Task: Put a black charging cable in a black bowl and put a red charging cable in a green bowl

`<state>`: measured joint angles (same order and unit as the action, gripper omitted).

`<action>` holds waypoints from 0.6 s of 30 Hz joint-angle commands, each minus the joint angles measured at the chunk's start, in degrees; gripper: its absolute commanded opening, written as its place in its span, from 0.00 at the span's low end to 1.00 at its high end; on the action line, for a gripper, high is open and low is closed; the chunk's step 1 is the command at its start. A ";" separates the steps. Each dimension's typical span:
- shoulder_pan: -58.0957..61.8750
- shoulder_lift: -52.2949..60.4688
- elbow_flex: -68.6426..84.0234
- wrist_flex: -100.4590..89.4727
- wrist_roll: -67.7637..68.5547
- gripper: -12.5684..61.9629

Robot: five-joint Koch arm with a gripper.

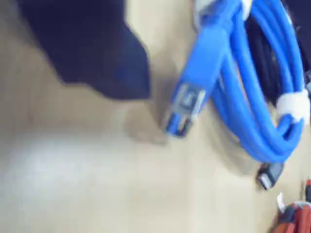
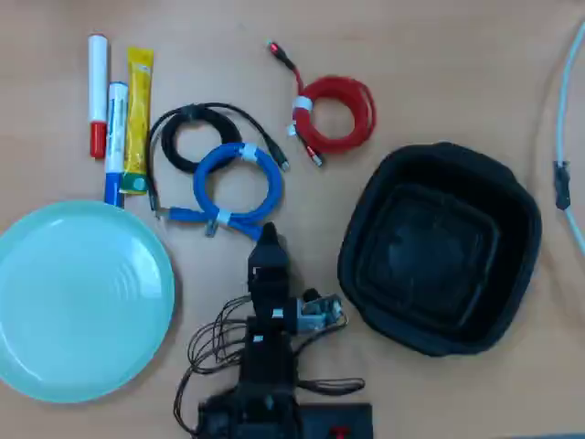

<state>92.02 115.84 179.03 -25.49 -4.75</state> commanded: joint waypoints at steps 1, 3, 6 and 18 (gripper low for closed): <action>-4.22 18.46 -69.70 109.25 -6.50 0.67; -4.22 18.46 -69.87 109.25 -5.63 0.67; -4.22 18.02 -69.87 109.25 -5.80 0.67; -9.76 5.80 -79.10 109.25 -5.27 0.67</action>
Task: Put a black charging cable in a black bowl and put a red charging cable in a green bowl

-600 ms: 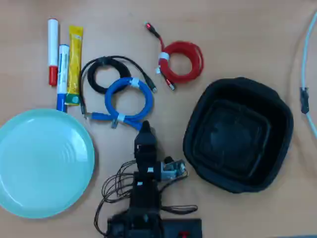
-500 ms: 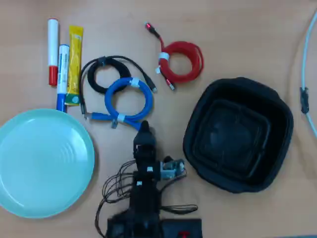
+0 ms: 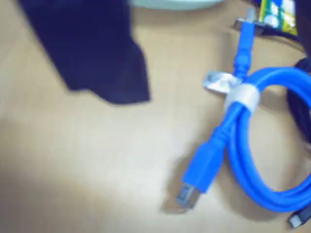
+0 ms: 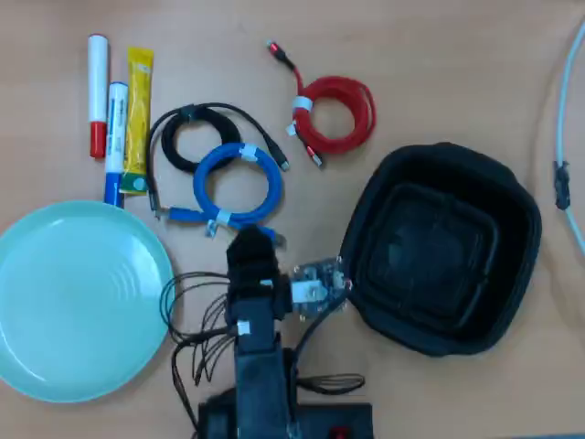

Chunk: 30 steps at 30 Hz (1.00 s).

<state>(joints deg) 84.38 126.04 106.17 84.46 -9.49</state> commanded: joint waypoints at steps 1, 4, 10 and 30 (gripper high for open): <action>-3.87 -7.65 -8.09 -0.62 0.26 0.67; -8.00 -17.49 -14.94 0.09 5.54 0.67; -13.54 -37.79 -31.20 6.94 23.38 0.67; -26.28 -65.92 -65.92 9.49 41.13 0.68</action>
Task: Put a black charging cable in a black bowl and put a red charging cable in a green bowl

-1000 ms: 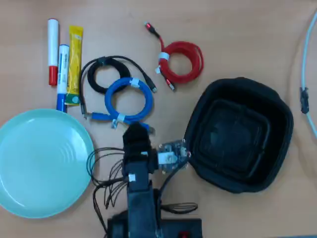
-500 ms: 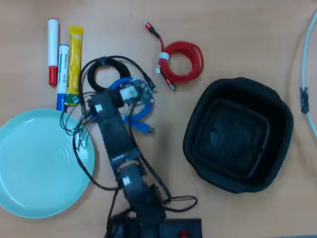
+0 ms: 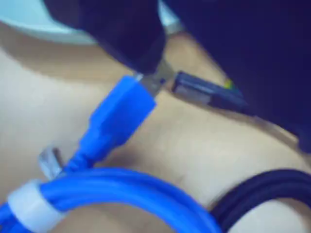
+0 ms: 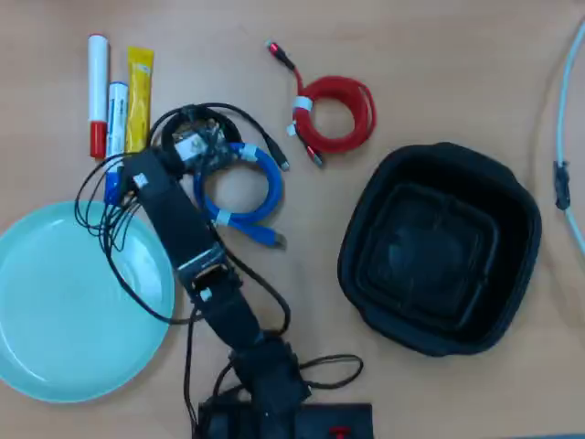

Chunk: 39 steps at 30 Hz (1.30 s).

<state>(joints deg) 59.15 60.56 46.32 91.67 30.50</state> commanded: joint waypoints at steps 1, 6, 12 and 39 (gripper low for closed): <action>-1.58 -1.58 -8.44 2.11 1.14 0.68; -1.05 -6.94 -17.84 2.11 0.97 0.68; 2.29 -11.43 -20.30 1.14 1.14 0.68; 6.77 -23.91 -22.68 -0.09 3.25 0.63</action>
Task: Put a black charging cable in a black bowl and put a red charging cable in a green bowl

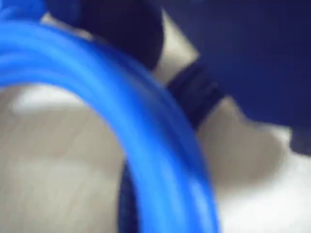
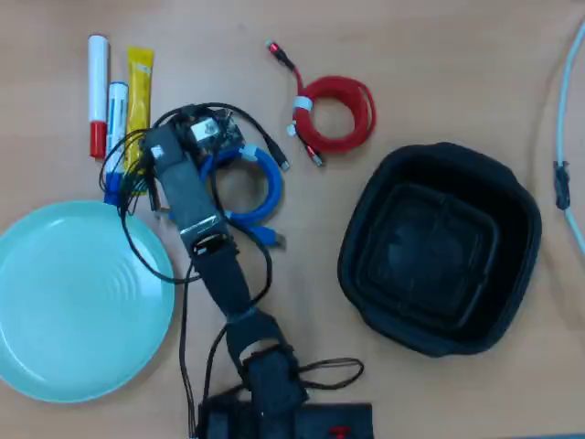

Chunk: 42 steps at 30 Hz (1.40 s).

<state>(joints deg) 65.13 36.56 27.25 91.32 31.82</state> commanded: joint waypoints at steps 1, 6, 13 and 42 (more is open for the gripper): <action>0.79 0.09 -3.60 0.26 1.93 0.61; 0.70 0.09 -3.60 0.88 1.93 0.51; 0.70 0.18 -3.96 5.98 4.31 0.12; -10.55 28.83 -11.43 8.26 -23.38 0.09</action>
<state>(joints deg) 55.28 54.49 23.47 95.89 8.96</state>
